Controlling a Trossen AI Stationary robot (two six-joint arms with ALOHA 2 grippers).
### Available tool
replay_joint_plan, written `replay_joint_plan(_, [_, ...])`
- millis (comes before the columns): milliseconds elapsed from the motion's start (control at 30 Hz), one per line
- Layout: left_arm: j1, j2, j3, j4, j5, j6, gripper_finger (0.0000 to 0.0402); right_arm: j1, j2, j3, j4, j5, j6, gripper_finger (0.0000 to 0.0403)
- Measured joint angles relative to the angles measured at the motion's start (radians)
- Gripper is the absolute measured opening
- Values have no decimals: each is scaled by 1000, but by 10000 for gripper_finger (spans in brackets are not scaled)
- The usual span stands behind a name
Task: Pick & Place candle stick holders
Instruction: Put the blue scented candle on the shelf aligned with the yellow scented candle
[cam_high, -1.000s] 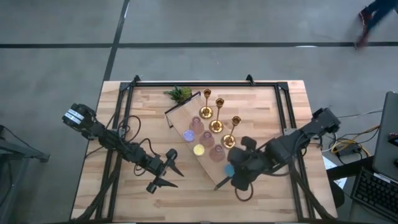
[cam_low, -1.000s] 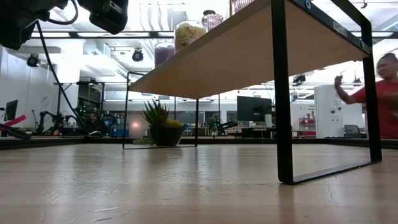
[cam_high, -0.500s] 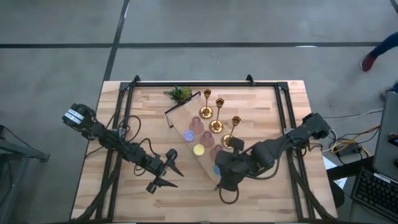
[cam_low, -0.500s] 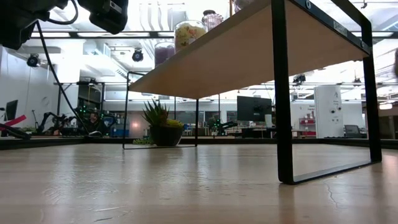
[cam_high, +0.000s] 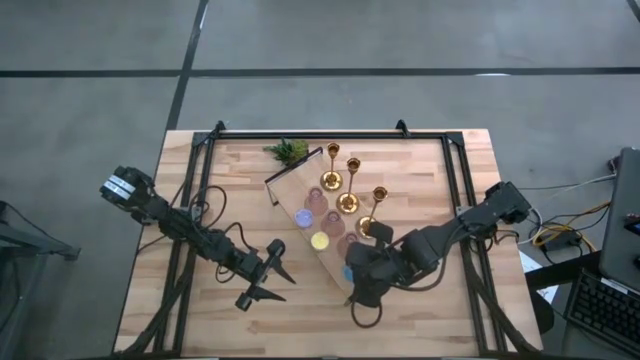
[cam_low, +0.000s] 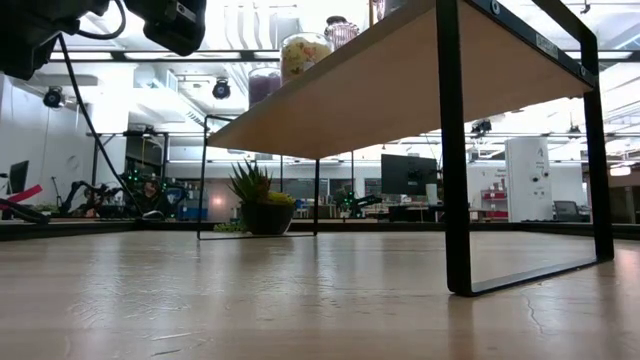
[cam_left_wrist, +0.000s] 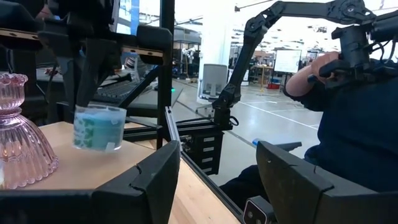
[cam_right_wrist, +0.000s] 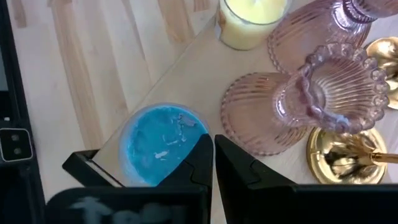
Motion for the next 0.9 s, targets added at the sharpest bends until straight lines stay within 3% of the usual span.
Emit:
replay_joint_plan(667, [0,0,0,-9,0,0,218,-2,33,-12,38,8,-17,8])
replay_joint_plan(900, [0,0,0,-9,0,0,218,-3,28,-12,54,88,-36,8])
